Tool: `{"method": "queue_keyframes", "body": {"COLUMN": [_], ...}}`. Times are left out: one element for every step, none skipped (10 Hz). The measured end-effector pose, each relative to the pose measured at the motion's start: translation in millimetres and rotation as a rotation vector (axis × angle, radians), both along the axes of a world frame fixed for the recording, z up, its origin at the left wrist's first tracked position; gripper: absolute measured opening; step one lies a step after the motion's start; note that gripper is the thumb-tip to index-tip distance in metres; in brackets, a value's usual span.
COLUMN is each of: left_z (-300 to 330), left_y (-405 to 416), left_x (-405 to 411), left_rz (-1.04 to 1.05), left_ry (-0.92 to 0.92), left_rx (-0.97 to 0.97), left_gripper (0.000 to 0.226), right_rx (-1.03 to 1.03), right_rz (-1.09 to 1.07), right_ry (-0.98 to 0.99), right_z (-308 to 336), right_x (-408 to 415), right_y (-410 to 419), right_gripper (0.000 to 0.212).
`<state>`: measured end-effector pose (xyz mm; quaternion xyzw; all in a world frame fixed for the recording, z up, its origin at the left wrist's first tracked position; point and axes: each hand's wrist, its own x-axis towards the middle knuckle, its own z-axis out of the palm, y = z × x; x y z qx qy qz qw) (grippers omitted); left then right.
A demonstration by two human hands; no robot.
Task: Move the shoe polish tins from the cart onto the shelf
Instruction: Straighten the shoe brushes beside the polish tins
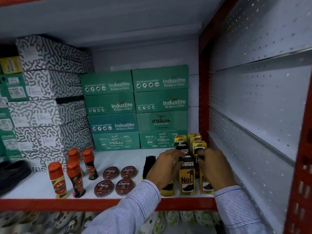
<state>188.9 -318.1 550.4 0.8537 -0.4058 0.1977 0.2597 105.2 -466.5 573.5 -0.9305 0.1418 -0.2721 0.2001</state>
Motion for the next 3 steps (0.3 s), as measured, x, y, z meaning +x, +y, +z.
{"method": "queue_keyframes", "body": {"left_z": [-0.5,0.4,5.1], "left_y": [-1.3,0.6,7.8], "left_x": [-1.6,-2.2,-6.2], "left_rz": [0.003,0.001,0.01], "left_ry": [-0.006,0.009,0.0], "left_rx": [-0.001,0.003,-0.017], "left_gripper": [0.032,0.033,0.038], "right_rx": [0.005,0.02,0.024], "right_rz": [-0.007,0.002,0.003], "right_ry": [-0.042,-0.019,-0.064], "right_z": [-2.9,-6.6,-2.6], "right_x": [1.5,4.6,3.2], "right_y": [0.8,-0.7,2.6], "right_gripper": [0.016,0.017,0.014]}}
